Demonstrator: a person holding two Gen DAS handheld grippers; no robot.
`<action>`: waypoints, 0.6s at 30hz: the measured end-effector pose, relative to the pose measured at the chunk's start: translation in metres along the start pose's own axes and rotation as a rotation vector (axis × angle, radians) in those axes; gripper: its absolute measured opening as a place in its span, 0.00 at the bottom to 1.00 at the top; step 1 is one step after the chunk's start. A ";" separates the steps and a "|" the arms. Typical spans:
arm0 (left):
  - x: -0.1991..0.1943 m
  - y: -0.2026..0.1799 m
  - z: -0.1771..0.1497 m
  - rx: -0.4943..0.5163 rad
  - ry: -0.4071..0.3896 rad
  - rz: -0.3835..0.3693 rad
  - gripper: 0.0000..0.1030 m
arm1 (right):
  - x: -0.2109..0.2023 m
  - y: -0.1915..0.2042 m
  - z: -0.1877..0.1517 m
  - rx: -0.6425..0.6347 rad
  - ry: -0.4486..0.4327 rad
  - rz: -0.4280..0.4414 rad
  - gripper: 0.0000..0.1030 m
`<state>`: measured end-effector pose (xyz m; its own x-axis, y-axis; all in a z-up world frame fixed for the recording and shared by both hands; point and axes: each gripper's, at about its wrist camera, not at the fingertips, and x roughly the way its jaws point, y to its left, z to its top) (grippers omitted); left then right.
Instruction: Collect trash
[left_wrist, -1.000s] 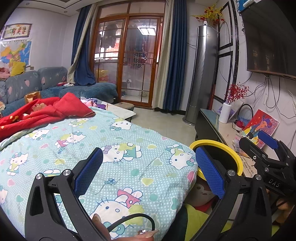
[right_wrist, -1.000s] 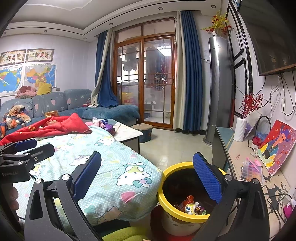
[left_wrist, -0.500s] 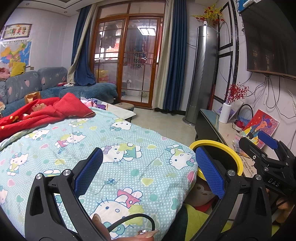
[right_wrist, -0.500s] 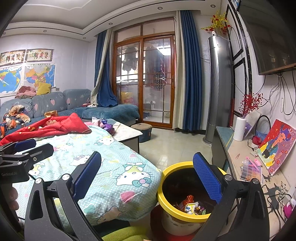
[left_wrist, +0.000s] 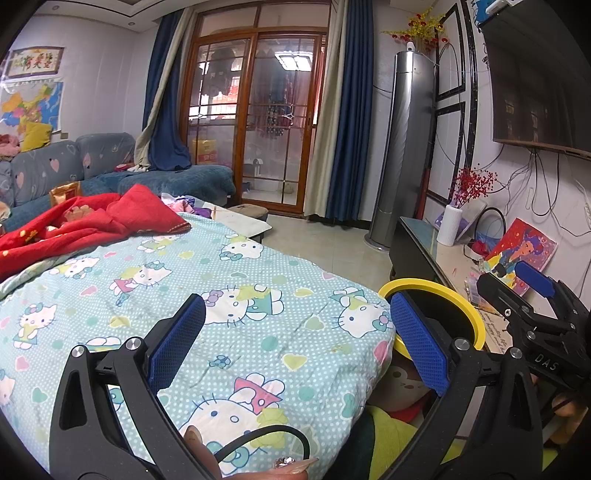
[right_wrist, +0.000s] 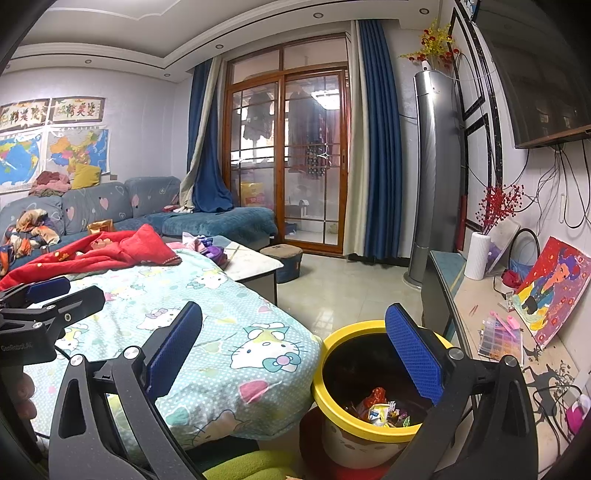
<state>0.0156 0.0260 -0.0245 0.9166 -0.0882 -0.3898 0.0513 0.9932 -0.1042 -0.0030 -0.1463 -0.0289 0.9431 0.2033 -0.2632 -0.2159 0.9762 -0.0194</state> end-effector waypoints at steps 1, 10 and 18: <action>0.000 0.000 0.000 0.000 0.000 -0.001 0.89 | 0.000 0.000 0.000 0.001 0.000 0.001 0.94; 0.003 0.001 0.001 0.004 0.020 0.000 0.89 | 0.001 -0.002 -0.002 -0.011 0.017 0.005 0.94; -0.016 0.050 0.008 -0.127 0.051 0.032 0.89 | 0.015 0.015 0.017 -0.021 0.056 0.091 0.94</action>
<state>0.0069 0.0777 -0.0160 0.8954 -0.0633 -0.4408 -0.0317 0.9783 -0.2049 0.0118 -0.1271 -0.0170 0.9038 0.2859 -0.3185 -0.3059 0.9520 -0.0134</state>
